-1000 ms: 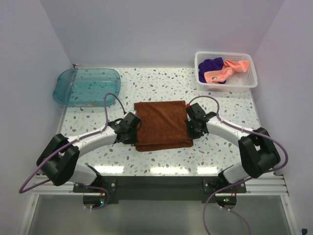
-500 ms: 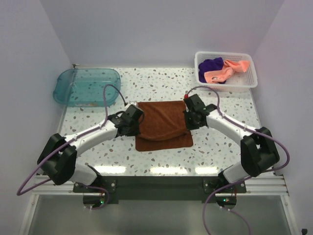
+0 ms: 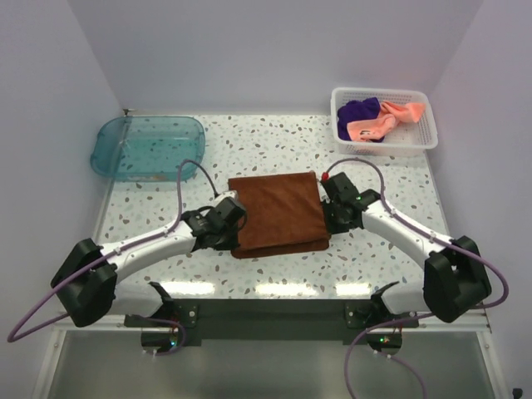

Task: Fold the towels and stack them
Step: Fold the towel

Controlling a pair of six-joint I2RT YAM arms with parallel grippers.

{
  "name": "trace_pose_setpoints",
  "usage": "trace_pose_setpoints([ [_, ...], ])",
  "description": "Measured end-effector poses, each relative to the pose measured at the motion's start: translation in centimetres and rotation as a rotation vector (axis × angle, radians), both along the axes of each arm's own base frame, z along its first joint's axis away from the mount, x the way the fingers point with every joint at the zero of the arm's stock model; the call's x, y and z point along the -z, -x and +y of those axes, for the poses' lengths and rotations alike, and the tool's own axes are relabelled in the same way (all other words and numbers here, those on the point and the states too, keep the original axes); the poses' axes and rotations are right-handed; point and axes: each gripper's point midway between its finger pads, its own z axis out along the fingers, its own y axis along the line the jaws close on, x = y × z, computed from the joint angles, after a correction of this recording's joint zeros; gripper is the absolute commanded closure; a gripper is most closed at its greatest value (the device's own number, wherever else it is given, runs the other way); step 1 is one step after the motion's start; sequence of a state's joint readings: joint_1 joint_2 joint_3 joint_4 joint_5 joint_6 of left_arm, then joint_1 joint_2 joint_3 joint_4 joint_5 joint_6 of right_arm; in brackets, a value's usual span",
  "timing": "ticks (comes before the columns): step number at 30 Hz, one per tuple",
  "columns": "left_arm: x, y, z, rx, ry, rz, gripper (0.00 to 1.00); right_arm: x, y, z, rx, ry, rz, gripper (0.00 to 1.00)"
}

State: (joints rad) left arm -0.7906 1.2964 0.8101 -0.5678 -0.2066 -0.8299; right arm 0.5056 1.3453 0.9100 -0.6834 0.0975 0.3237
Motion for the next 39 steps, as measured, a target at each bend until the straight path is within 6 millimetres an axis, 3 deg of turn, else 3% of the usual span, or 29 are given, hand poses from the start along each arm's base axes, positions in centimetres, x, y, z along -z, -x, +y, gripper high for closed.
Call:
trace_pose_setpoints([
  [3,3.0,2.1,1.3,0.0,-0.046,0.075,1.0,2.7,1.7,-0.7,0.013,0.024,0.074,1.0],
  [6,4.7,2.9,1.7,0.0,-0.067,0.117,1.0,4.9,2.6,-0.8,0.023,0.035,0.128,1.0],
  [10,5.7,2.8,1.5,0.004,-0.074,0.132,1.0,6.4,2.8,-0.6,0.031,0.032,0.158,1.0],
  [13,5.8,2.8,1.4,0.005,-0.072,0.131,1.0,6.5,2.8,-0.5,0.033,0.029,0.157,0.99],
  [16,5.7,2.8,1.4,0.005,-0.072,0.131,0.95,6.5,2.8,-0.4,0.036,0.026,0.157,0.85],
  [17,5.7,2.8,1.4,0.005,-0.072,0.13,0.89,6.5,2.8,-0.4,0.038,0.025,0.157,0.74],
  [19,5.7,2.8,1.5,0.004,-0.073,0.129,0.81,6.5,2.7,-0.4,0.04,0.024,0.156,0.67],
  [20,5.6,2.8,1.5,0.004,-0.075,0.127,0.71,6.5,2.7,-0.4,0.041,0.023,0.154,0.61],
  [23,5.3,2.9,1.9,0.003,-0.085,0.118,0.56,6.0,2.7,-0.4,0.041,0.015,0.142,0.51],
  [28,3.0,2.8,2.2,0.0,-0.047,0.066,0.35,3.7,2.7,-0.3,0.035,-0.024,0.081,0.48],
  [31,1.6,2.7,2.2,-0.006,-0.015,0.028,0.33,2.5,2.9,-0.3,0.03,-0.047,0.056,0.48],
  [34,0.6,2.5,2.3,-0.009,-0.004,0.002,0.35,1.7,3.1,0.0,0.02,-0.076,0.04,0.56],
  [39,-1.4,1.0,1.1,0.011,0.019,-0.043,0.5,1.3,2.9,1.5,0.002,-0.15,0.041,0.7],
])
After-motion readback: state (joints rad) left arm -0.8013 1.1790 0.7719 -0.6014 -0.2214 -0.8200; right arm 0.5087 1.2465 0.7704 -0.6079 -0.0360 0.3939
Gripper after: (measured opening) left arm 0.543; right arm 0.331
